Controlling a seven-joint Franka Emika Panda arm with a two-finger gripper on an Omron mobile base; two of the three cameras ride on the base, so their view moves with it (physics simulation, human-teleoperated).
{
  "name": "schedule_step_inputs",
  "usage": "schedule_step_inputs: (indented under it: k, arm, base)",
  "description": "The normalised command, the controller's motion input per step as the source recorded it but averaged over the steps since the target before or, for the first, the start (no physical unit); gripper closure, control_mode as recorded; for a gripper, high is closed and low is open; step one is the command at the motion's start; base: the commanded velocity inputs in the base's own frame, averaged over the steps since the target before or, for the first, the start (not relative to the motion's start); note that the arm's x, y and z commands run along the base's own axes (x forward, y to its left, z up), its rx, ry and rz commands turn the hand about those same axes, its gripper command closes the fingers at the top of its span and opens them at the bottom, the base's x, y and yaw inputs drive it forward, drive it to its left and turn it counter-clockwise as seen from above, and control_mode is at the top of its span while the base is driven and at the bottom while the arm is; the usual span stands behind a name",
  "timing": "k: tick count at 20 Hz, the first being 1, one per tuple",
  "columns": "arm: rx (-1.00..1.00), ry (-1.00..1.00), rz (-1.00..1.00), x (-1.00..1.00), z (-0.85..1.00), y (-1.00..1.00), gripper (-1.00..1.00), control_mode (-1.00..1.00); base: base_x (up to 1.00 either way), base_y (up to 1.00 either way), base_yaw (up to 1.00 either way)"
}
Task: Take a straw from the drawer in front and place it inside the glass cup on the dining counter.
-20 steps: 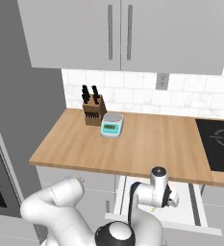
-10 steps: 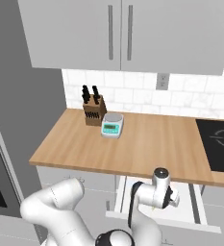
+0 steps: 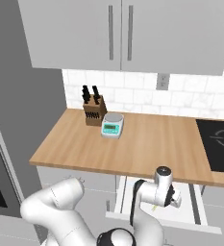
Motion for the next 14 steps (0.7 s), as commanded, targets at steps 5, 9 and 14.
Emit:
schedule_step_inputs:
  k: [5, 9, 14]
  arm:
    - [0.04, 0.07, -0.1, -0.57, -0.64, -0.2, 1.0, -1.0]
    - [0.12, 0.0, -0.15, -0.95, -0.44, -0.36, 1.0, -1.0]
    - [0.13, 0.0, -0.21, -0.98, -0.44, -0.46, 1.0, -1.0]
  base:
    - [0.0, 0.0, 0.0]
    - [0.0, 0.0, 0.0]
    - [0.0, 0.0, 0.0]
